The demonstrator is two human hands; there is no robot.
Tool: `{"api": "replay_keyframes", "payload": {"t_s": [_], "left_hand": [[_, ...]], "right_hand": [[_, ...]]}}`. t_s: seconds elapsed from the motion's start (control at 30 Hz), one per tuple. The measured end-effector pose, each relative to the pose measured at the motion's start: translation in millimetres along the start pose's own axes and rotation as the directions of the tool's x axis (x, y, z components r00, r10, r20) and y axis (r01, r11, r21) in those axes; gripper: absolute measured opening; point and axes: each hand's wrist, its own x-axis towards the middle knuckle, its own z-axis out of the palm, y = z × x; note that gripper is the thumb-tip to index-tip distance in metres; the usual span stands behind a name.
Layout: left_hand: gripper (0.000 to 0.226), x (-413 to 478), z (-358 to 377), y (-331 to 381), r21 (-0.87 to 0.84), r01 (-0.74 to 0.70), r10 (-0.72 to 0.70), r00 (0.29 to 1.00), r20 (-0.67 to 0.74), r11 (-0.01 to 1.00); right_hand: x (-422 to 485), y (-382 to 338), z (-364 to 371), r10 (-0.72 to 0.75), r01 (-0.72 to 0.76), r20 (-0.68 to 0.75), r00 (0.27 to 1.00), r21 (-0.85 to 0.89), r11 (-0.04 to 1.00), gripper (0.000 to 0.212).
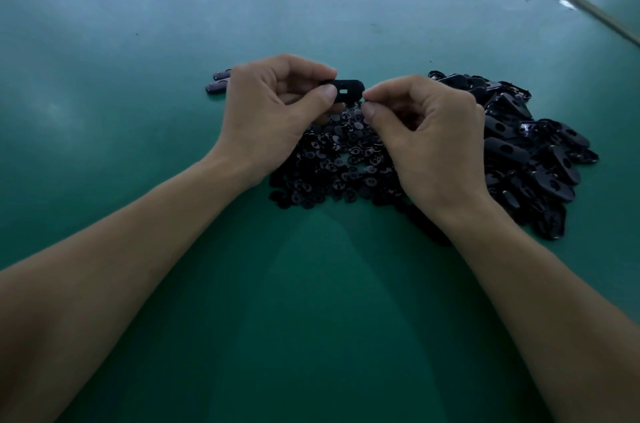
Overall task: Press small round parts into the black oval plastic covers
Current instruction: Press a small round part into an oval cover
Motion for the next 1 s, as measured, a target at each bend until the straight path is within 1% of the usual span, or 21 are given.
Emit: {"api": "replay_keyframes", "payload": {"t_s": [0.1, 0.2, 0.3, 0.47, 0.73, 1.0], "left_hand": [[0.017, -0.7, 0.7, 0.6, -0.014, 0.018, -0.017, 0.999, 0.029, 1.000], [0.020, -1.9, 1.6, 1.2, -0.011, 0.026, -0.025, 0.998, 0.063, 1.000], [0.021, -2.9, 2.0, 2.8, -0.001, 0.016, -0.015, 0.996, 0.092, 1.000], [0.022, -4.0, 2.2, 4.1, 0.030, -0.010, 0.007, 0.994, 0.112, 0.999], [0.021, -4.4, 1.3, 3.9, 0.061, -0.037, 0.030, 0.993, 0.114, 0.997], [0.022, -5.1, 1.9, 3.7, 0.084, -0.074, 0.063, 0.990, 0.128, 0.994]], "right_hand": [[0.6, 0.1, 0.2, 0.003, -0.002, -0.014, 1.000, 0.039, 0.999, 0.008], [3.2, 1.7, 1.1, 0.051, -0.049, -0.022, 0.998, 0.113, 0.992, 0.009], [3.4, 2.0, 2.9, 0.087, -0.084, -0.011, 0.996, 0.141, 0.986, 0.009], [3.0, 0.1, 3.2, 0.082, -0.082, 0.003, 0.997, 0.136, 0.987, 0.015], [3.5, 1.3, 3.7, 0.095, -0.103, 0.053, 0.994, 0.164, 0.981, 0.017], [1.8, 0.2, 4.8, 0.078, -0.082, 0.045, 0.996, 0.097, 0.992, 0.017]]}}
